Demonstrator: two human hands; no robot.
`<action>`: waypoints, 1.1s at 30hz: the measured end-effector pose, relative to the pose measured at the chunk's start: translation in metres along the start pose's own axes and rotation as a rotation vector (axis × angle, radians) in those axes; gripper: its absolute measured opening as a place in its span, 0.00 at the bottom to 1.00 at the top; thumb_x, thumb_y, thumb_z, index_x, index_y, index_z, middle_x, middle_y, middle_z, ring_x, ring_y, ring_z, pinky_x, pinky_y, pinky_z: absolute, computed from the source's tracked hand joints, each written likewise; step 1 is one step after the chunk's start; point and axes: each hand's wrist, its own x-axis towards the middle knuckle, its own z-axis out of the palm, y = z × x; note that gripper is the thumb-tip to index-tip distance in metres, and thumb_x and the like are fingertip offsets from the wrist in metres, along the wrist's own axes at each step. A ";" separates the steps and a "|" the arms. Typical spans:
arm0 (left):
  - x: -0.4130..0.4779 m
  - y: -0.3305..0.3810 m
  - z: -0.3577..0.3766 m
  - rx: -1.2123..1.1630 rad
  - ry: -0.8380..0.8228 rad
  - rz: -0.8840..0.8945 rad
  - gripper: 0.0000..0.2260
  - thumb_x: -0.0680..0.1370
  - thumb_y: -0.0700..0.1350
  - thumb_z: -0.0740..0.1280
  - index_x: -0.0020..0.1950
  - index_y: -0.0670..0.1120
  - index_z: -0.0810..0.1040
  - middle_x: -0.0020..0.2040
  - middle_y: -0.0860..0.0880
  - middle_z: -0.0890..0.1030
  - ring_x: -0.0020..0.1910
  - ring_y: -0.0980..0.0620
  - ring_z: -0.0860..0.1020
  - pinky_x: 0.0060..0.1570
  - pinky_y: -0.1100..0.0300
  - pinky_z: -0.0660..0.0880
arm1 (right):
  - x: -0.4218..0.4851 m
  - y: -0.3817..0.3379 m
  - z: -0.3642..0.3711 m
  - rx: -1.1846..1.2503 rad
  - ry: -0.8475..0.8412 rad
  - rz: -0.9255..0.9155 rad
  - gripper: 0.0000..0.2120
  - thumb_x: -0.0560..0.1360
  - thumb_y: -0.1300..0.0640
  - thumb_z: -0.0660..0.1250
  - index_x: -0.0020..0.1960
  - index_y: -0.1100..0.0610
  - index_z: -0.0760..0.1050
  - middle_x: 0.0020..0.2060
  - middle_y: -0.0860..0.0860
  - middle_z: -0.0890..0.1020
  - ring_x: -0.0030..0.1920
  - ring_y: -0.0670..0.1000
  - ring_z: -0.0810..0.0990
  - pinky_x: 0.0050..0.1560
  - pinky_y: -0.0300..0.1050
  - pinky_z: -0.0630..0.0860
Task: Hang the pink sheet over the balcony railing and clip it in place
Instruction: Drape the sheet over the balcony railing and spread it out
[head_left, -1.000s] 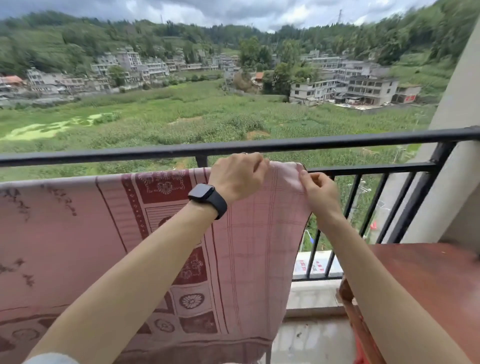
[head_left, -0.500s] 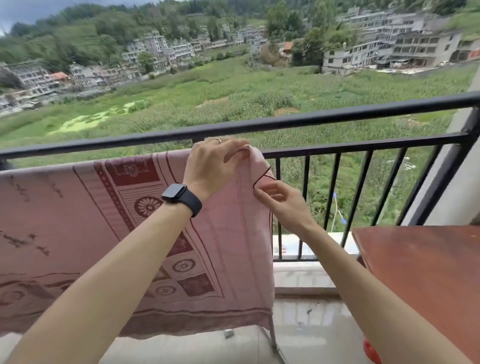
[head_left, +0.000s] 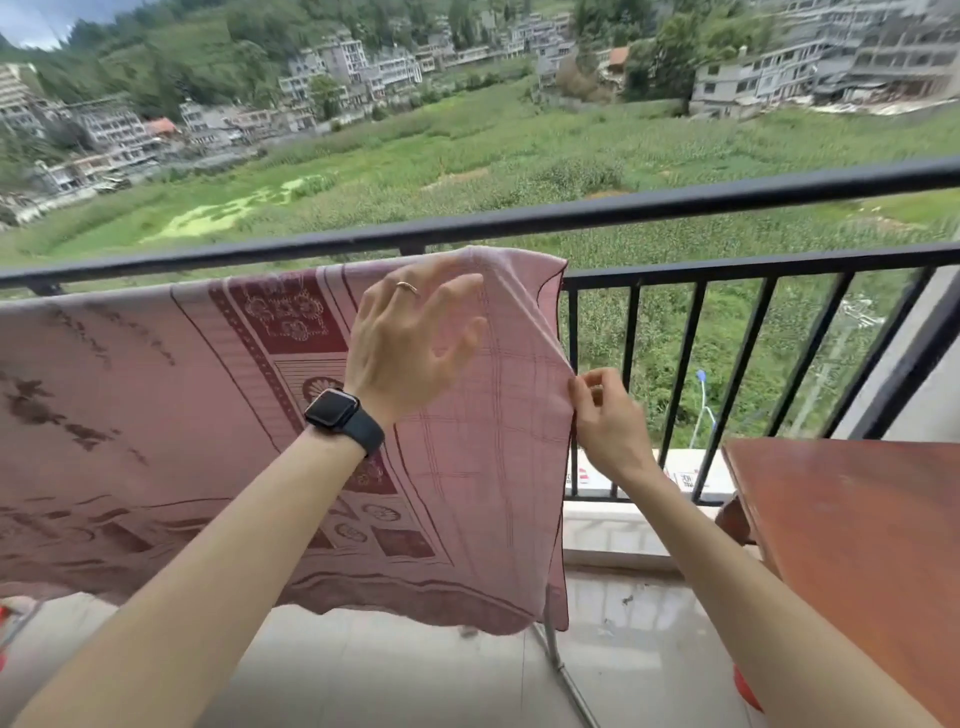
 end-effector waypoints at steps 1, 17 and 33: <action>0.008 -0.004 -0.004 0.017 0.002 -0.082 0.21 0.78 0.57 0.65 0.68 0.51 0.74 0.69 0.48 0.72 0.65 0.47 0.71 0.63 0.48 0.68 | 0.001 0.003 0.001 -0.017 0.006 0.018 0.10 0.82 0.46 0.58 0.49 0.53 0.71 0.35 0.51 0.80 0.32 0.52 0.77 0.35 0.61 0.77; 0.031 -0.023 -0.001 0.078 -0.248 -0.205 0.24 0.80 0.64 0.57 0.74 0.57 0.67 0.63 0.48 0.77 0.65 0.45 0.71 0.71 0.48 0.58 | 0.022 -0.047 -0.031 0.137 0.124 -0.162 0.07 0.81 0.59 0.64 0.46 0.58 0.67 0.32 0.49 0.74 0.23 0.39 0.69 0.22 0.33 0.65; 0.025 -0.035 -0.018 0.112 -0.009 -0.173 0.19 0.78 0.53 0.62 0.69 0.53 0.73 0.66 0.49 0.76 0.64 0.47 0.73 0.66 0.48 0.66 | 0.021 -0.042 0.009 0.139 0.230 -0.043 0.15 0.79 0.48 0.66 0.61 0.53 0.69 0.55 0.49 0.77 0.57 0.50 0.78 0.58 0.52 0.76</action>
